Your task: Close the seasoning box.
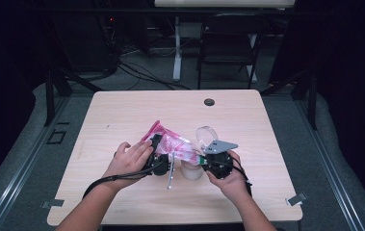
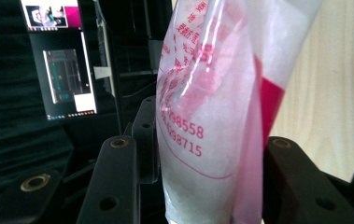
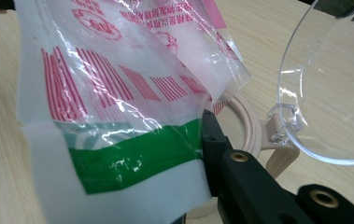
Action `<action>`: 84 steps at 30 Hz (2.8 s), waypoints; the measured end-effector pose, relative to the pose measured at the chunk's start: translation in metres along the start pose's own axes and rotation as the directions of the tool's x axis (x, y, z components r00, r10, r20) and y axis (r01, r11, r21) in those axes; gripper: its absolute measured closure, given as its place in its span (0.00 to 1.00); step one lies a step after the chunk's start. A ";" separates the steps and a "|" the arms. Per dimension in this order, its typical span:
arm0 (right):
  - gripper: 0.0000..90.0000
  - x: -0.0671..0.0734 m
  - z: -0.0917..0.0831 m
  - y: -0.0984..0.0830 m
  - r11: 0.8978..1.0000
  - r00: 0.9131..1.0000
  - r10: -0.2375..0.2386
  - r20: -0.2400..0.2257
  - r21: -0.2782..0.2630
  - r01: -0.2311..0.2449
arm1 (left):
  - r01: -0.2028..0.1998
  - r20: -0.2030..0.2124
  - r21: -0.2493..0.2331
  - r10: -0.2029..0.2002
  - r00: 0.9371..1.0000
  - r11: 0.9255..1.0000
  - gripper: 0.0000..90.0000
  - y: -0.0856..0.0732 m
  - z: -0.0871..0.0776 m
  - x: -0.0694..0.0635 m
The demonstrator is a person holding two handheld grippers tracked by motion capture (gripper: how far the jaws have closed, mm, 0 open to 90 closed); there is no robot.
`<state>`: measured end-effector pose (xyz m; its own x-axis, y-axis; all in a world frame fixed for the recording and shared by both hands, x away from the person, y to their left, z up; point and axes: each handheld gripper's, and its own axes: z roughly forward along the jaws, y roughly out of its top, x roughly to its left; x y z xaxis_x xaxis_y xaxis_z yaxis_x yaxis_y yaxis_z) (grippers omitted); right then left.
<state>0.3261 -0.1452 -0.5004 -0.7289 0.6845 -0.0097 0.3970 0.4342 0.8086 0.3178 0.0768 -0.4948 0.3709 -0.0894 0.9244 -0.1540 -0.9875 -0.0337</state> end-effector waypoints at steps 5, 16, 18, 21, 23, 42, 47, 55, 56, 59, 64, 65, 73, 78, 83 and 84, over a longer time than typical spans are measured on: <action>1.00 0.002 0.001 0.000 1.000 1.000 -0.006 0.000 0.000 0.006 | 0.051 0.014 0.007 -0.051 0.999 0.999 0.70 -0.003 0.001 -0.007; 1.00 0.005 0.003 0.002 1.000 1.000 -0.013 0.003 -0.004 0.013 | 0.161 0.035 0.012 -0.161 0.986 0.987 0.72 -0.008 0.003 -0.021; 1.00 0.006 0.003 0.002 1.000 1.000 -0.019 0.008 -0.003 0.019 | 0.185 0.034 0.010 -0.186 0.982 0.983 0.74 -0.009 0.004 -0.025; 1.00 0.008 0.004 0.002 1.000 1.000 -0.023 0.008 -0.004 0.023 | 0.210 0.040 0.012 -0.210 0.977 0.978 0.75 -0.010 0.004 -0.029; 1.00 0.009 0.004 0.003 1.000 1.000 -0.025 0.006 -0.004 0.025 | 0.234 0.048 0.015 -0.234 0.971 0.972 0.76 -0.010 0.005 -0.031; 1.00 0.013 0.006 0.003 0.999 0.999 -0.040 0.007 -0.019 0.040 | 0.323 0.159 -0.008 -0.318 0.935 0.946 0.80 -0.017 0.009 -0.042; 1.00 0.014 0.006 0.003 0.999 0.999 -0.039 0.004 -0.021 0.039 | 0.323 0.165 -0.004 -0.318 0.934 0.946 0.79 -0.017 0.009 -0.045; 1.00 0.015 0.006 0.004 0.999 0.999 -0.038 0.001 -0.027 0.038 | 0.368 0.197 -0.004 -0.360 0.912 0.930 0.79 -0.017 0.013 -0.048; 1.00 0.015 0.006 0.004 0.999 0.999 -0.038 0.002 -0.030 0.038 | 0.368 0.200 -0.003 -0.360 0.911 0.930 0.79 -0.017 0.014 -0.048; 1.00 0.015 0.006 0.004 0.999 0.999 -0.038 0.002 -0.032 0.038 | 0.384 0.214 -0.002 -0.375 0.902 0.923 0.79 -0.017 0.016 -0.049; 1.00 0.016 0.006 0.004 0.999 0.999 -0.037 -0.003 -0.034 0.037 | 0.441 0.269 -0.003 -0.424 0.865 0.897 0.79 -0.019 0.021 -0.050; 1.00 0.016 0.006 0.004 0.999 0.999 -0.038 -0.004 -0.035 0.038 | 0.450 0.280 -0.001 -0.432 0.858 0.893 0.79 -0.019 0.022 -0.050; 1.00 0.018 0.006 0.005 0.998 0.999 -0.042 -0.005 -0.037 0.041 | 0.458 0.302 0.006 -0.438 0.847 0.889 0.80 -0.019 0.025 -0.052; 1.00 0.019 0.006 0.006 0.998 0.999 -0.041 -0.005 -0.040 0.041 | 0.472 0.308 0.010 -0.452 0.837 0.881 0.80 -0.019 0.026 -0.052; 0.99 0.020 0.007 0.006 0.998 0.999 -0.038 -0.006 -0.046 0.038 | 0.486 0.318 0.009 -0.463 0.827 0.874 0.80 -0.020 0.028 -0.053; 0.99 0.020 0.006 0.007 0.998 0.999 -0.044 -0.010 -0.040 0.043 | 0.487 0.322 0.010 -0.464 0.826 0.874 0.80 -0.020 0.028 -0.053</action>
<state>0.3179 -0.1255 -0.4988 -0.7511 0.6590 -0.0389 0.3427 0.4396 0.8303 0.3269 0.0976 -0.5535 0.6723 0.3421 0.6565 0.0552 -0.9075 0.4164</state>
